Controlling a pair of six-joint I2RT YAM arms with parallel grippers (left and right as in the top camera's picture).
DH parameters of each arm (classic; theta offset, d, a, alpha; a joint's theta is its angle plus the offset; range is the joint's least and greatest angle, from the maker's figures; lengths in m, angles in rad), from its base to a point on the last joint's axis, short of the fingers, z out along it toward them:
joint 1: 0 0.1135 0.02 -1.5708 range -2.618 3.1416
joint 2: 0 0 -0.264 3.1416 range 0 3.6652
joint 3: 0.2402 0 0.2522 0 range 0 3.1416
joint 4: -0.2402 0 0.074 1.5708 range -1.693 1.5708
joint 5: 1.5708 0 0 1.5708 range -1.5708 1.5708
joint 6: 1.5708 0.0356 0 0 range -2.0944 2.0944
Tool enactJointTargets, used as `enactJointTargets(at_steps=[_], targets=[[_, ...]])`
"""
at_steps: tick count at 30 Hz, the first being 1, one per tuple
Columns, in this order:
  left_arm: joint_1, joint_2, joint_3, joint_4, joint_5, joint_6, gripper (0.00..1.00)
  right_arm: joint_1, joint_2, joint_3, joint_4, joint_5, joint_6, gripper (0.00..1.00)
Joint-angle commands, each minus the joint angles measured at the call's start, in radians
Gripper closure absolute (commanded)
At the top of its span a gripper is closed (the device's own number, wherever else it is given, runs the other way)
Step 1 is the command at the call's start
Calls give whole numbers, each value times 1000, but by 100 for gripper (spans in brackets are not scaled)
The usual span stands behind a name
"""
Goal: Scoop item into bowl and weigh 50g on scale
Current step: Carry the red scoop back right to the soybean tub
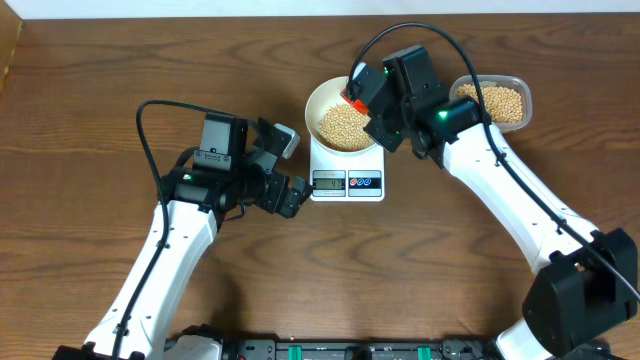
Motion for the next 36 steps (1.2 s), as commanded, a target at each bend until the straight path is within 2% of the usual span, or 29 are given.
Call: enactJointTargets(at_steps=[1, 8, 15, 20, 26, 36], targets=[[-1, -8, 19, 0, -3, 6, 1, 0, -21, 1, 10, -26, 23, 99], [-1, -8, 19, 0, -3, 6, 1, -60, -105, 2, 74, -68, 229, 99], [-1, -8, 19, 0, -3, 6, 1, -262, -214, 2, 22, -209, 400, 99], [-1, -8, 19, 0, -3, 6, 1, -408, -231, 1, -110, -177, 400, 99], [-1, -8, 19, 0, -3, 6, 1, -499, -200, 1, -259, -45, 446, 99], [-1, -8, 19, 0, -3, 6, 1, -508, -62, 1, -248, -35, 451, 99]])
